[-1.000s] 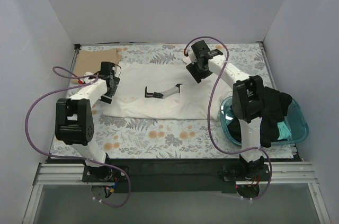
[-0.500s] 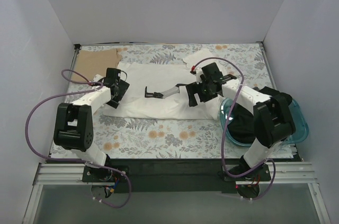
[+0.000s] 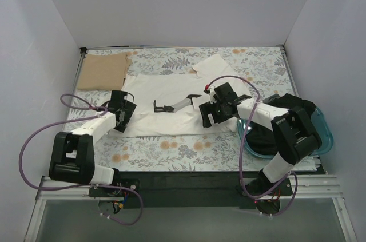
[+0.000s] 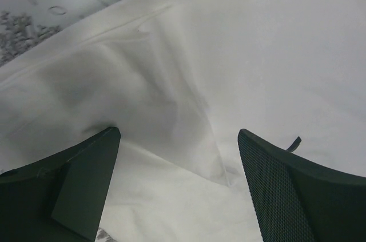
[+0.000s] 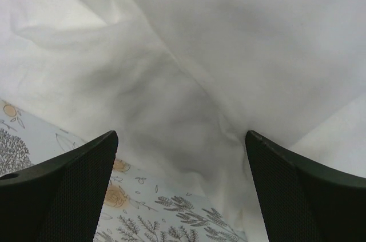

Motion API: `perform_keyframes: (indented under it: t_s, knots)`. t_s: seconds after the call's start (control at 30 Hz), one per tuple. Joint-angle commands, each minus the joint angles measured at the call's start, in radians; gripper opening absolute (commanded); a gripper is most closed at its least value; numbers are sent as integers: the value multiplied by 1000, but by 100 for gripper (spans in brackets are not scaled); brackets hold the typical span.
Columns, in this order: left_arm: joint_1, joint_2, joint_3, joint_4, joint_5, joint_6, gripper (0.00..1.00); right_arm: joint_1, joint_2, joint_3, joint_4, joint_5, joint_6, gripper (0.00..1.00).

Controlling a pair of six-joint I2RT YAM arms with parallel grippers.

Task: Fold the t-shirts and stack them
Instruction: Fold the tshirt

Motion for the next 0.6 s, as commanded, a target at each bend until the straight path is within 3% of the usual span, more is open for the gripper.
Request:
perform_keyframes:
  t_s: [0.0,0.13,0.37,0.57]
  knots:
    - [1,-128,-99,-118,-69,-56,84,56,-50,-87,-46,17,75,98]
    - [3,-243,-194,-176,-115,-109,85,132,-133,-153,-47,51,123,98]
    - [19,-360,-224,-428,-287,-294,89,268,-227,-245,-23,47,256,98]
    - [56,-386,-244,-452,-296,-308,89,350,-305,-279,-14,39,325,98]
